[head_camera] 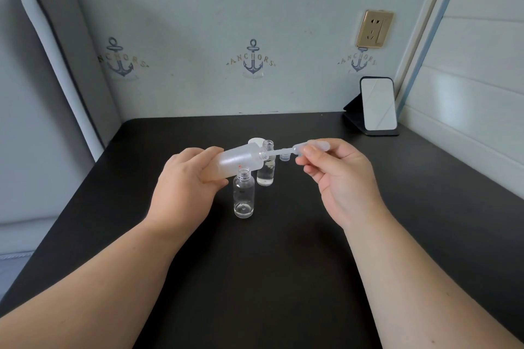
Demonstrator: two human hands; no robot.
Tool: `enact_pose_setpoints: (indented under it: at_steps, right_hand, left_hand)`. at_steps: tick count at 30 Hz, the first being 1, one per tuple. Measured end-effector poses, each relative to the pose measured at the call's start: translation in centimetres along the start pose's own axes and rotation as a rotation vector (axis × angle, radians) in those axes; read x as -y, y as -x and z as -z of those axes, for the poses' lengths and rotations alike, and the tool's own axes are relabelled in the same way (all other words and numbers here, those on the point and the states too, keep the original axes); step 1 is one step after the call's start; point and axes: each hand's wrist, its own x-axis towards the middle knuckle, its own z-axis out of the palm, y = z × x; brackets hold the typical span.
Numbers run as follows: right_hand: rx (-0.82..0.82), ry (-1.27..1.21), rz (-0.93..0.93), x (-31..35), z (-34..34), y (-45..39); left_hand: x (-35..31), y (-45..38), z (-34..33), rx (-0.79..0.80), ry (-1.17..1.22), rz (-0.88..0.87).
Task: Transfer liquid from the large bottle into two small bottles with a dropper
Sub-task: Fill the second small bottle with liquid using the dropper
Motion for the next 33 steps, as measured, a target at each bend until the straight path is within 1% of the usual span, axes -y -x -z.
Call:
enact_pose_setpoints:
  at_steps: [7,17,33]
  right_hand:
    - [-0.029,0.052,-0.038,-1.0,-0.7,0.2]
    - [-0.012,0.066,-0.070,-1.1,-0.9,0.3]
    - [-0.061,-0.102,-0.116,-0.3,-0.1,0.0]
  left_hand:
    - [0.0,0.0,-0.2,0.008,-0.015,-0.002]
    - [0.0,-0.1,-0.2,0.010,-0.015,-0.002]
    - [0.0,0.0,-0.1,-0.003,-0.008,0.028]
